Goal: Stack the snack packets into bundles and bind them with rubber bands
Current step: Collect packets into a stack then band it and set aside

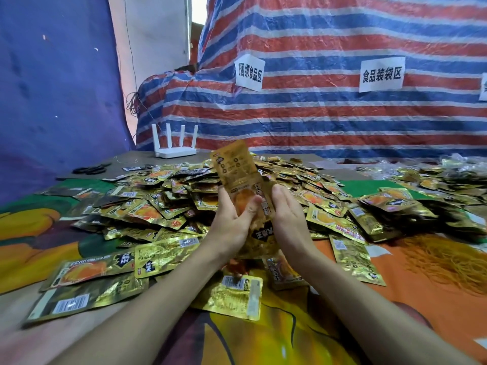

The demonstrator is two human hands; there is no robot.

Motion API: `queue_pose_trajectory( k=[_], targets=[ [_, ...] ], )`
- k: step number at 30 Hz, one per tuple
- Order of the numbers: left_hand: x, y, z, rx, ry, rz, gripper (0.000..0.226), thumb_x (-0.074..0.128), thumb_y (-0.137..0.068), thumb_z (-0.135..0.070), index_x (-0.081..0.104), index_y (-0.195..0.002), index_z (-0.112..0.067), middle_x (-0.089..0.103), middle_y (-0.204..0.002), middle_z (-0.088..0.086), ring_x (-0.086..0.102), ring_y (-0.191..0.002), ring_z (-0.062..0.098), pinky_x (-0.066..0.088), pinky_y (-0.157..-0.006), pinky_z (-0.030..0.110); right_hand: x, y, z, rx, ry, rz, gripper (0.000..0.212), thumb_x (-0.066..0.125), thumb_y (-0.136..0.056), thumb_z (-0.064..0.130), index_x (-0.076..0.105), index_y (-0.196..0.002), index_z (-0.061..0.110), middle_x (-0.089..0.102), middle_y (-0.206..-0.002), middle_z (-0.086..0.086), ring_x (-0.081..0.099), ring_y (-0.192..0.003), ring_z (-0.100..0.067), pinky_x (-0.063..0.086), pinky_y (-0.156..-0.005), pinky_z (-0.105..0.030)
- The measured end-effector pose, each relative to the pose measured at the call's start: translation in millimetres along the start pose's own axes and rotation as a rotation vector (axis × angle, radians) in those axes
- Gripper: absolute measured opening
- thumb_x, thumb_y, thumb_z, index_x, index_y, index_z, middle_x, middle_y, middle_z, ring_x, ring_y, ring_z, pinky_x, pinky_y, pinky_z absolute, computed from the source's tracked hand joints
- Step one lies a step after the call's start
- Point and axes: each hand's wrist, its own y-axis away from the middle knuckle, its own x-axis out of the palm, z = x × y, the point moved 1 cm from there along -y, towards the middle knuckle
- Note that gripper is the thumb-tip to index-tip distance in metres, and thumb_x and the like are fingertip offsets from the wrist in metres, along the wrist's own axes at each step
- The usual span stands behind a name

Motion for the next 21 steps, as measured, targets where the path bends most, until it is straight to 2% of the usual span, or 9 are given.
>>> queue_pose_trajectory(
  k=[2, 3, 5, 7, 10, 14, 16, 18, 21],
  targets=[
    [1.9, 1.9, -0.7, 0.010, 0.033, 0.070, 0.049, 0.062, -0.097, -0.039, 0.032, -0.134, -0.029, 0.065, -0.122, -0.006, 0.065, -0.113, 0.009, 0.055, -0.096, 0.033, 2.0, 0.6, -0.4, -0.029, 0.020, 0.032, 0.030, 0.035, -0.110, 0.033, 0.063, -0.107, 0.022, 0.072, -0.090, 0.019, 0.067, -0.085, 0.006, 0.049, -0.068, -0.008],
    [3.1, 2.7, -0.7, -0.003, 0.094, 0.098, 0.052, 0.065, -0.096, -0.027, 0.031, -0.136, -0.028, 0.065, -0.123, -0.002, 0.066, -0.111, 0.011, 0.057, -0.090, 0.030, 2.4, 1.0, -0.1, -0.044, 0.029, 0.035, 0.031, 0.035, -0.110, 0.034, 0.063, -0.107, 0.022, 0.072, -0.092, 0.016, 0.067, -0.086, 0.004, 0.050, -0.069, -0.009],
    [5.1, 5.1, -0.4, -0.046, 0.192, 0.139, 0.069, 0.066, -0.082, -0.014, 0.030, -0.139, -0.027, 0.066, -0.122, 0.007, 0.069, -0.108, 0.017, 0.058, -0.081, 0.028, 2.4, 1.8, 0.0, -0.083, 0.045, -0.007, 0.033, 0.033, -0.110, 0.034, 0.064, -0.103, 0.022, 0.071, -0.092, 0.015, 0.067, -0.084, 0.001, 0.053, -0.071, -0.015],
    [7.0, 9.8, -0.4, -0.028, 0.189, 0.165, 0.073, 0.063, -0.072, -0.006, 0.034, -0.137, -0.025, 0.065, -0.120, 0.014, 0.069, -0.106, 0.024, 0.060, -0.080, 0.034, 1.5, 2.8, -1.6, -0.119, 0.031, -0.089, 0.037, 0.033, -0.110, 0.033, 0.065, -0.097, 0.021, 0.071, -0.089, 0.012, 0.066, -0.081, -0.002, 0.055, -0.072, -0.020],
    [8.2, 15.9, -1.8, 0.071, 0.119, 0.166, 0.069, 0.061, -0.072, 0.000, 0.037, -0.130, -0.028, 0.066, -0.118, 0.014, 0.068, -0.109, 0.027, 0.060, -0.087, 0.042, 1.3, 5.7, -2.8, -0.152, -0.076, -0.147, 0.039, 0.036, -0.101, 0.040, 0.066, -0.096, 0.015, 0.070, -0.091, -0.003, 0.068, -0.083, -0.013, 0.060, -0.070, -0.029],
    [7.3, 18.2, -8.7, 0.170, 0.024, 0.208, 0.070, 0.057, -0.080, -0.003, 0.030, -0.132, -0.042, 0.063, -0.112, -0.007, 0.066, -0.105, 0.012, 0.057, -0.085, 0.027, 1.4, 5.6, -1.3, -0.163, -0.214, -0.138, 0.045, 0.037, -0.099, 0.047, 0.068, -0.103, 0.015, 0.070, -0.099, -0.016, 0.070, -0.092, -0.031, 0.062, -0.070, -0.038],
    [5.9, 18.1, -9.3, 0.157, -0.012, 0.224, 0.077, 0.059, -0.083, -0.007, 0.025, -0.142, -0.046, 0.057, -0.121, -0.006, 0.063, -0.108, 0.009, 0.056, -0.088, 0.025, 1.0, 4.8, -1.6, -0.126, -0.233, -0.152, 0.051, 0.037, -0.097, 0.050, 0.069, -0.106, 0.012, 0.071, -0.100, -0.018, 0.071, -0.092, -0.033, 0.062, -0.069, -0.039],
    [4.5, 18.4, -8.9, 0.154, -0.024, 0.219, 0.082, 0.062, -0.088, 0.002, 0.023, -0.147, -0.041, 0.053, -0.126, -0.002, 0.064, -0.108, 0.004, 0.054, -0.086, 0.021, 0.6, 4.4, -1.3, -0.087, -0.246, -0.156, 0.056, 0.038, -0.096, 0.053, 0.068, -0.108, 0.008, 0.072, -0.099, -0.019, 0.072, -0.092, -0.034, 0.062, -0.070, -0.041],
    [0.3, 13.8, -3.8, 0.115, 0.002, 0.154, 0.082, 0.075, -0.081, 0.008, 0.034, -0.138, -0.032, 0.060, -0.120, 0.004, 0.070, -0.101, 0.008, 0.057, -0.084, 0.024, 0.1, 3.3, -1.5, -0.072, -0.227, -0.135, 0.055, 0.037, -0.095, 0.058, 0.073, -0.100, 0.016, 0.076, -0.093, -0.014, 0.075, -0.087, -0.030, 0.062, -0.071, -0.039]
  ],
)
